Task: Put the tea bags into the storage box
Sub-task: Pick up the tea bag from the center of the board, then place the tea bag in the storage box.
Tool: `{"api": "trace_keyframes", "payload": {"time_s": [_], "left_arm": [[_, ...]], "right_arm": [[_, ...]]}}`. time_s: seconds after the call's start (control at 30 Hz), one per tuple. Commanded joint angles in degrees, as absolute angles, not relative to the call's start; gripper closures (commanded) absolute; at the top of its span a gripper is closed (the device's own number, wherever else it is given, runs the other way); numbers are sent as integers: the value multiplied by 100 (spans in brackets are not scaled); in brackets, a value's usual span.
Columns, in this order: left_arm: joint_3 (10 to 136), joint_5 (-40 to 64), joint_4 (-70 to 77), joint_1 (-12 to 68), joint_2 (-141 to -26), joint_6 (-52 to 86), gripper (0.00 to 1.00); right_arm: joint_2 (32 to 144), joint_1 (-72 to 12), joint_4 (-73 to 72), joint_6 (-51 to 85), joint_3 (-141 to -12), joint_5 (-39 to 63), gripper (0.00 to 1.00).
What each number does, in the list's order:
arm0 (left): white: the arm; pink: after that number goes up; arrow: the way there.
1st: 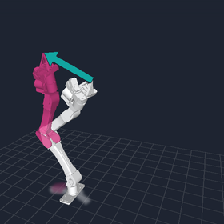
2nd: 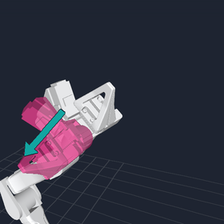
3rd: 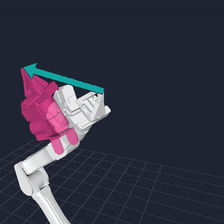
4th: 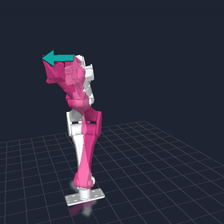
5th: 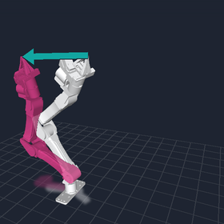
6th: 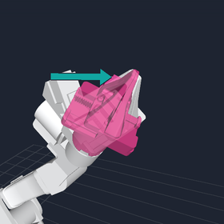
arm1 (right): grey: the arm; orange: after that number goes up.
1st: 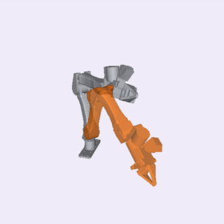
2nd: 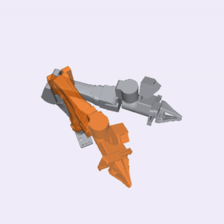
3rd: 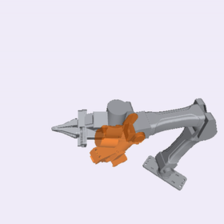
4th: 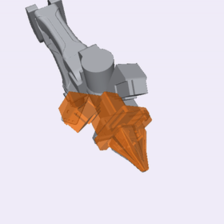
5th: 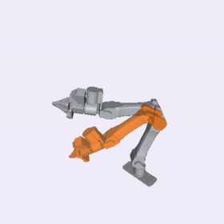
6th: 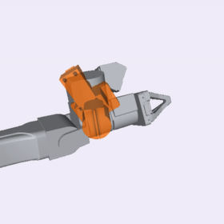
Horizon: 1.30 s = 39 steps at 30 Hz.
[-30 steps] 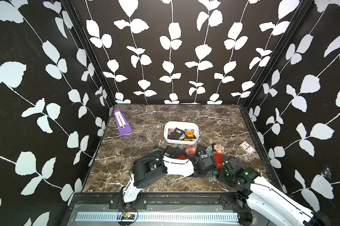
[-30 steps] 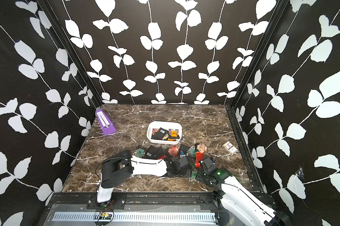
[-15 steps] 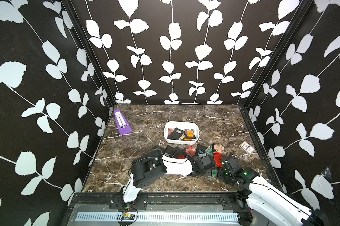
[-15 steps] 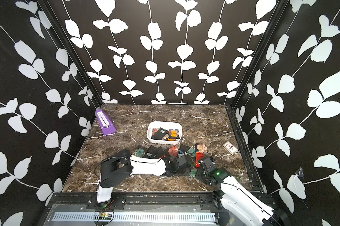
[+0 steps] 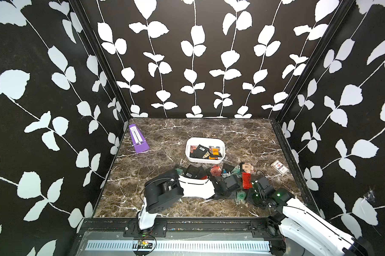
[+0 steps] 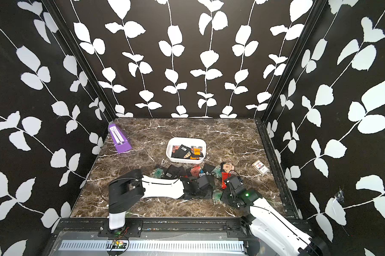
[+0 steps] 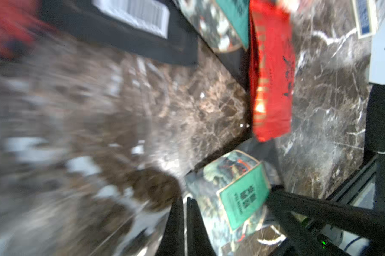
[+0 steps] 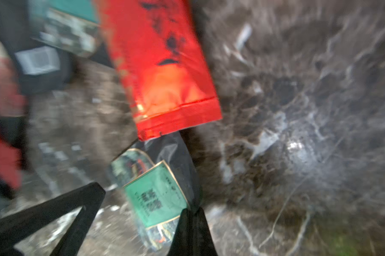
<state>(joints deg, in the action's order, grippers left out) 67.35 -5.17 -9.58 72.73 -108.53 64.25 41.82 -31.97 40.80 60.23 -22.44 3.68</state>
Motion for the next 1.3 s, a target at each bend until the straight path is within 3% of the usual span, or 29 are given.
{"api": "trace_keyframes", "payload": {"time_s": [0.0, 0.3, 0.67, 0.97, 1.27], "left_arm": [[6745, -1167, -1713, 7157, -9962, 6096, 97], [6552, -2695, -3428, 6779, -8668, 6012, 84], [5461, -3418, -3877, 6401, -7326, 6579, 71], [4713, -2091, -2734, 5672, -7075, 5726, 68], [4673, -945, -2930, 5047, -7104, 5074, 66]], "right_arm": [[3870, -3198, 4439, 5840, -2782, 392, 100], [4005, -3202, 4062, 5414, -3996, 652, 100], [6764, -3190, 2473, 4650, -5772, 1100, 100], [8893, -3212, 1561, 4729, -7318, 1020, 100], [10183, -3437, 1760, 5244, -8139, 452, 100]]}}
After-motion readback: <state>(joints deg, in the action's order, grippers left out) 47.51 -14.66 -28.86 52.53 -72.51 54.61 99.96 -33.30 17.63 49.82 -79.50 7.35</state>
